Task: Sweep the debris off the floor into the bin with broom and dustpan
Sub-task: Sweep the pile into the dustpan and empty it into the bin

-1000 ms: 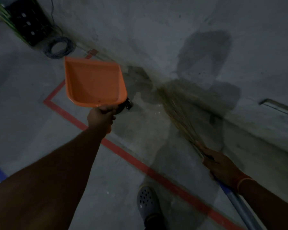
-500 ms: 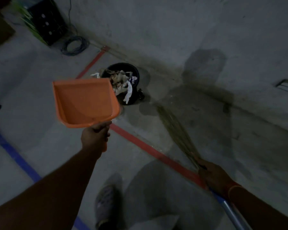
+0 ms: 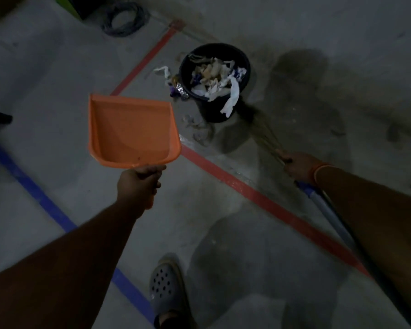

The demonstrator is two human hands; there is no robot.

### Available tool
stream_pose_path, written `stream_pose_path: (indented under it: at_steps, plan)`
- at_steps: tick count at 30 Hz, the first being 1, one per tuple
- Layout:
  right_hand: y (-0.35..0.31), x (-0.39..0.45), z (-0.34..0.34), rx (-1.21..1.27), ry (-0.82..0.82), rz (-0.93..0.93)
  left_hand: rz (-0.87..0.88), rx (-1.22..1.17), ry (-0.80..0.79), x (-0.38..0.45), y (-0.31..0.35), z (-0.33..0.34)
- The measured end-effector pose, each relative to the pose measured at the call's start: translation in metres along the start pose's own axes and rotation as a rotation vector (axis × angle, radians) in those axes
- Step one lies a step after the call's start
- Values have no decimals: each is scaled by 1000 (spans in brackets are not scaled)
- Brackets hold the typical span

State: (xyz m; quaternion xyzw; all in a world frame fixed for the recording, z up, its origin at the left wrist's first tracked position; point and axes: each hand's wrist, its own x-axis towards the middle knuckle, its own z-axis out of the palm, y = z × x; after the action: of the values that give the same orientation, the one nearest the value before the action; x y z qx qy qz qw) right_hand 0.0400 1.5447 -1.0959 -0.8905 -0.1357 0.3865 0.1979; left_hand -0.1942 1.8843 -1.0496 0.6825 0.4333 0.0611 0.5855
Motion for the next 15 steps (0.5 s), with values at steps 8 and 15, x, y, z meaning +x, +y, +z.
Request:
stream_pose_path:
  at_steps: [8, 15]
  plan:
    - [-37, -58, 69, 72, -143, -65, -32, 25, -35, 2, 8, -14]
    - [-26, -91, 66, 295, 7, -68, -47, -1, -25, -8, 17, -4]
